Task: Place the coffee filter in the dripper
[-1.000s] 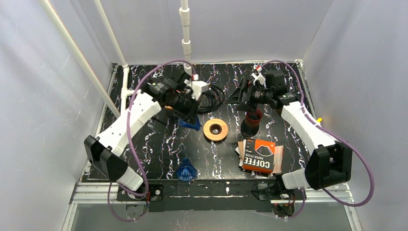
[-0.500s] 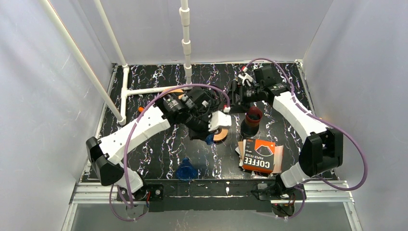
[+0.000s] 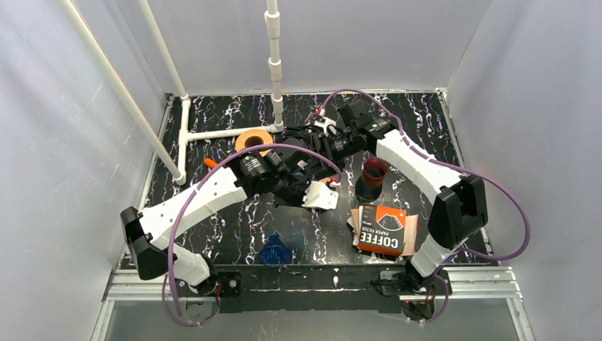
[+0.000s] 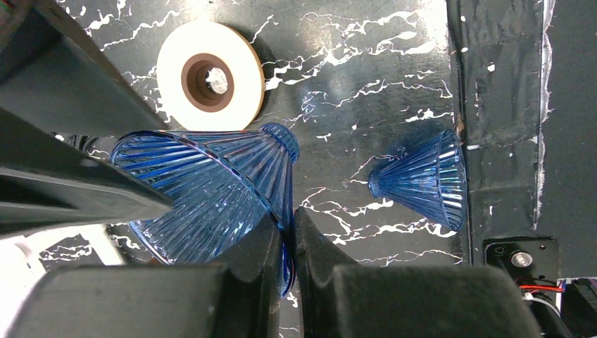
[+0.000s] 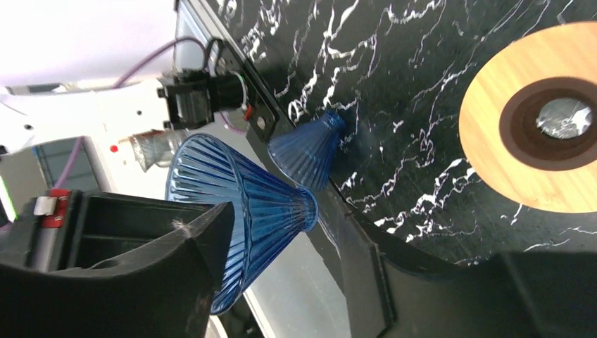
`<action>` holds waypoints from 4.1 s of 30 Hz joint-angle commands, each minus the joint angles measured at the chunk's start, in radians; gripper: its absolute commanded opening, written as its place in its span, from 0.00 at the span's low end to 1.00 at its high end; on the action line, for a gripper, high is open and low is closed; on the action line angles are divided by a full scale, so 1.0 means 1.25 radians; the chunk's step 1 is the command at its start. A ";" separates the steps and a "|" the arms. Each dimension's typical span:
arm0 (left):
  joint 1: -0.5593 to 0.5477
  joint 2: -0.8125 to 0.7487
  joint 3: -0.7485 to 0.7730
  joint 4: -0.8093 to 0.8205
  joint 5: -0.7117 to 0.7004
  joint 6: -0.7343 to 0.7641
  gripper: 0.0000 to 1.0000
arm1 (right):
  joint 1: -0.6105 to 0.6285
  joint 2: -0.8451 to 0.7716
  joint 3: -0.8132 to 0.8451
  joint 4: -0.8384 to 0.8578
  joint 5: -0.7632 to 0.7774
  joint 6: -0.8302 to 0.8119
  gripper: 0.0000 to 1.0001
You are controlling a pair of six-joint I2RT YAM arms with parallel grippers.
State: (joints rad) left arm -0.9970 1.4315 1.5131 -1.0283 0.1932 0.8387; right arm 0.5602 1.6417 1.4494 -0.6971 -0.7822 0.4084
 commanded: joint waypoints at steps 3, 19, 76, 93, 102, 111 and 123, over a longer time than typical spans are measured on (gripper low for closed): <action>-0.006 -0.022 0.012 0.005 0.000 0.012 0.00 | 0.046 0.025 0.078 -0.126 0.081 -0.097 0.49; -0.008 -0.018 0.036 0.039 -0.044 -0.057 0.42 | 0.056 -0.008 0.102 -0.095 0.140 -0.105 0.01; 0.250 0.040 -0.049 0.180 0.068 -1.269 0.52 | 0.056 -0.095 0.033 -0.011 0.205 -0.154 0.01; 0.258 0.040 -0.062 0.181 0.040 -1.279 0.00 | 0.056 -0.113 0.007 0.056 0.200 -0.089 0.49; 0.270 -0.002 -0.107 0.180 -0.028 -1.296 0.00 | 0.055 -0.147 -0.007 0.097 0.261 -0.058 0.89; 0.311 -0.035 -0.143 0.170 -0.046 -1.313 0.00 | 0.049 -0.190 -0.033 0.131 0.331 -0.033 0.99; 0.427 0.005 -0.065 0.136 -0.007 -1.293 0.00 | 0.029 -0.218 -0.074 0.153 0.334 -0.011 0.98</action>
State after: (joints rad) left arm -0.5091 1.4456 1.3548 -0.8387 0.1467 -0.8040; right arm 0.6056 1.4139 1.3693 -0.5488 -0.3702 0.3798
